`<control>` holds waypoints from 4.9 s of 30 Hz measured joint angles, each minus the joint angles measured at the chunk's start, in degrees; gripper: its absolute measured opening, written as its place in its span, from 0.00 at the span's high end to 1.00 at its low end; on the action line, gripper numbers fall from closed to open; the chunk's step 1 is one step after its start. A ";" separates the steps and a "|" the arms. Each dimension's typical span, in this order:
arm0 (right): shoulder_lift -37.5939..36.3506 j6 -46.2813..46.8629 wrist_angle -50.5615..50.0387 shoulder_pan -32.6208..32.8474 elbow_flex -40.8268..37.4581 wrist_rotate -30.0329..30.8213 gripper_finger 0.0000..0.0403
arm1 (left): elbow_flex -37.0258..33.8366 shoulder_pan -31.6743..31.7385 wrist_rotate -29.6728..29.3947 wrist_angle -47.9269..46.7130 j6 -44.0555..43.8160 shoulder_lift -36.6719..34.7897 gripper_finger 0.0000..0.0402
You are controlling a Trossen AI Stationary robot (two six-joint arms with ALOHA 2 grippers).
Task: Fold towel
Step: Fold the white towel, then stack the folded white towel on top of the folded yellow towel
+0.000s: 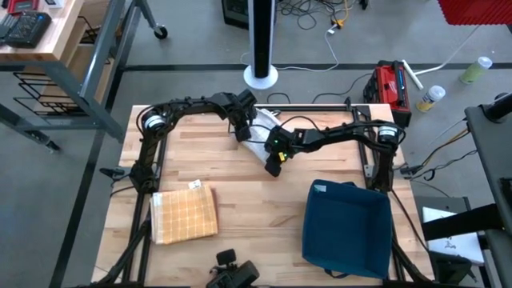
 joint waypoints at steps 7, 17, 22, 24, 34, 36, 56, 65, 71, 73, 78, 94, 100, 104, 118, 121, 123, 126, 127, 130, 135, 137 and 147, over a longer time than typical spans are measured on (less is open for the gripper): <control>0.28 1.81 3.70 1.77 -0.15 -9.95 1.00 | 2.15 0.32 -10.05 -1.46 -1.44 -0.67 0.81; -6.00 -3.46 -4.55 -0.95 2.84 -1.84 1.00 | 0.29 -2.29 11.09 -11.14 -9.82 -8.05 0.81; -5.83 -5.64 -7.17 -2.75 3.89 3.71 1.00 | -5.97 -6.57 11.75 -8.64 -10.53 -9.42 0.81; -4.85 -5.65 -6.85 -3.18 4.09 3.75 1.00 | -8.70 -8.62 11.78 -5.86 -10.78 -9.40 0.81; -2.10 -1.03 -9.47 -3.67 4.21 5.96 1.00 | -16.38 -13.03 0.80 3.87 -15.48 -9.70 0.81; -2.10 -0.11 -10.81 -3.67 4.38 7.11 1.00 | -16.48 -12.70 -2.90 2.82 -15.61 -10.05 0.81; -5.95 -1.75 -15.70 -1.98 5.91 19.43 1.00 | -19.56 -14.58 6.87 11.02 -21.11 -16.83 0.81; 0.04 -1.29 -15.32 -2.25 5.86 7.41 1.00 | -26.58 -16.85 6.88 13.12 -23.67 -16.66 0.81; 0.19 -2.71 -15.73 0.09 5.91 -5.60 1.00 | -27.13 -17.25 7.29 4.39 -23.47 -17.62 0.81; -0.78 -2.73 -16.10 0.23 6.17 -5.39 1.00 | -27.40 -17.27 7.28 2.71 -23.48 -18.78 0.81; -2.97 -2.65 -16.65 0.20 8.15 2.63 1.00 | -27.53 -17.42 6.84 3.96 -23.60 -23.61 0.81; -2.71 -4.88 -16.45 0.09 11.15 8.37 1.00 | -27.52 -17.62 6.86 18.55 -23.26 -23.78 0.81; -2.71 -5.67 -15.70 0.09 11.09 8.32 1.00 | -27.55 -17.64 6.86 19.04 -23.26 -23.50 0.81; -2.71 -6.15 -13.90 0.09 10.77 8.34 1.00 | -27.87 -17.64 6.86 19.12 -23.44 -23.50 0.81; -2.69 -9.36 -11.75 0.09 9.98 8.28 1.00 | -34.21 -17.64 6.88 30.84 -24.26 -23.50 0.81; -2.69 -10.44 -10.14 0.09 9.38 8.26 1.00 | -36.21 -17.64 6.88 33.11 -23.76 -23.50 0.81; -2.67 -8.23 -9.43 0.09 8.92 8.27 1.00 | -36.75 -17.64 6.88 33.25 -22.81 -23.50 0.81; -2.67 -5.22 -8.97 -0.06 8.57 8.31 1.00 | -37.32 -17.64 6.86 33.80 -21.78 -23.50 0.81; -2.67 -4.86 -8.99 -0.06 8.49 8.42 1.00 | -37.63 -17.64 6.86 34.20 -21.73 -23.50 0.81; -2.67 -2.36 -9.02 -0.06 8.42 9.72 1.00 | -38.59 -17.64 6.86 36.13 -21.74 -23.50 0.81; -2.67 -1.06 -9.03 -0.17 8.42 9.92 1.00 | -40.54 -17.64 7.27 35.19 -23.30 -23.50 0.81; -2.67 -1.00 -9.01 -0.26 8.42 9.94 1.00 | -41.28 -17.64 7.86 34.22 -24.03 -23.50 0.81; -2.67 3.19 -9.11 -0.96 8.42 8.48 0.97 | -45.96 -17.62 10.83 35.64 -30.16 -23.93 0.81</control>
